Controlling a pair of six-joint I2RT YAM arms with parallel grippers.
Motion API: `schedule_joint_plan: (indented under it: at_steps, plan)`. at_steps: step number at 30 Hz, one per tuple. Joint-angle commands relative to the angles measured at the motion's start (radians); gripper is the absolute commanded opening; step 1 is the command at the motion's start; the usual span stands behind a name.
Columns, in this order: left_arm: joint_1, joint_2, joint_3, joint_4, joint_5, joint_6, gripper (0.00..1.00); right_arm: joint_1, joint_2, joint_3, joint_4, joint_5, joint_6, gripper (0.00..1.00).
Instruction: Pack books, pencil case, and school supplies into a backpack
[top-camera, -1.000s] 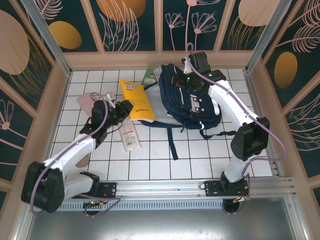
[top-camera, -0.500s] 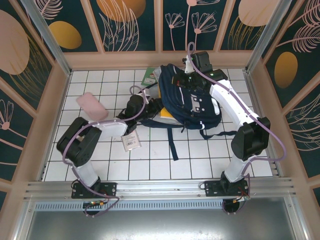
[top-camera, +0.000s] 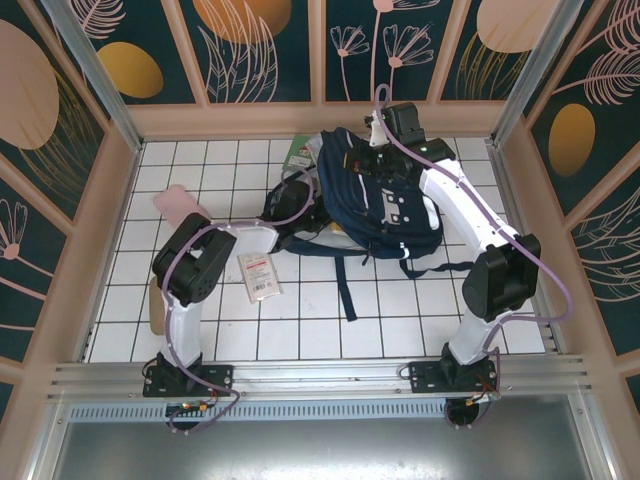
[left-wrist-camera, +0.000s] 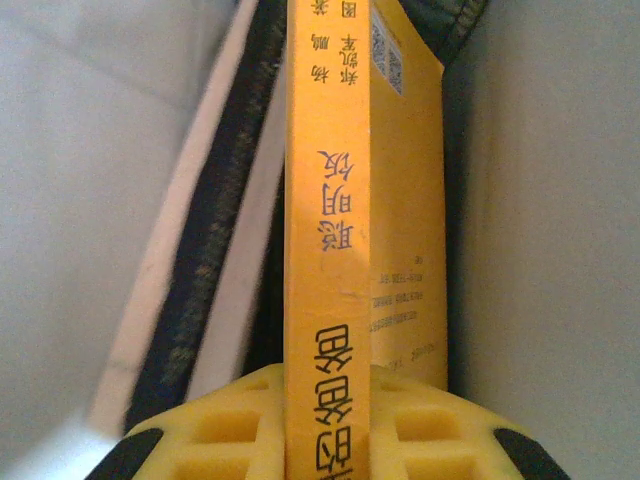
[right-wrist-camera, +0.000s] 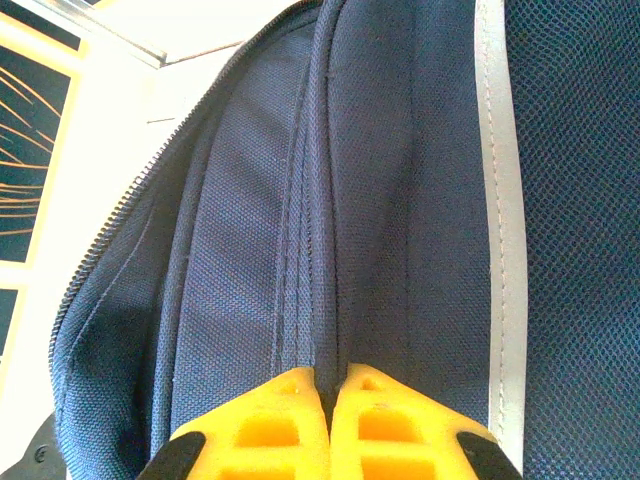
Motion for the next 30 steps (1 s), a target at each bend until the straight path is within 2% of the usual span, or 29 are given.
schedule_joint_plan:
  at_steps: [1, 3, 4, 5, 6, 8, 11, 13, 20, 24, 26, 30]
  plan:
    - [-0.059, 0.053, 0.14, -0.091, 0.011, 0.069, 0.08, -0.012, -0.045, 0.035, 0.096, -0.048, -0.01, 0.0]
    - [-0.074, 0.088, 0.195, -0.118, 0.01, 0.068, 0.12, -0.016, -0.042, 0.037, 0.095, -0.049, -0.011, 0.0]
    - [-0.077, 0.1, 0.21, -0.121, 0.012, 0.062, 0.19, -0.019, -0.041, 0.037, 0.096, -0.05, -0.013, 0.0]
    - [-0.082, 0.106, 0.219, -0.117, 0.021, 0.057, 0.34, -0.021, -0.041, 0.036, 0.095, -0.05, -0.016, 0.0]
    - [-0.081, 0.105, 0.226, -0.124, 0.027, 0.057, 0.45, -0.023, -0.042, 0.034, 0.094, -0.049, -0.017, 0.0]
    - [-0.083, 0.066, 0.208, -0.151, 0.006, 0.073, 0.62, -0.034, -0.041, 0.029, 0.091, -0.051, -0.021, 0.0]
    - [-0.078, -0.026, 0.166, -0.225, -0.047, 0.124, 0.81, -0.049, -0.046, 0.014, 0.087, -0.05, -0.032, 0.0]
    - [-0.065, -0.094, 0.128, -0.239, -0.057, 0.131, 0.88, -0.06, -0.053, -0.006, 0.091, -0.042, -0.038, 0.0]
    - [0.005, -0.323, -0.026, -0.32, -0.062, 0.181, 0.92, -0.092, -0.086, -0.118, 0.088, 0.012, -0.073, 0.0]
    - [0.058, -0.433, -0.055, -0.403, -0.093, 0.238, 0.92, -0.109, -0.12, -0.211, 0.098, 0.044, -0.097, 0.0]
    - [0.098, -0.446, -0.051, -0.426, -0.1, 0.263, 0.89, -0.111, -0.133, -0.253, 0.097, 0.065, -0.114, 0.0]
    - [0.172, -0.401, -0.005, -0.416, -0.074, 0.284, 0.74, -0.114, -0.148, -0.32, 0.109, 0.069, -0.132, 0.0]
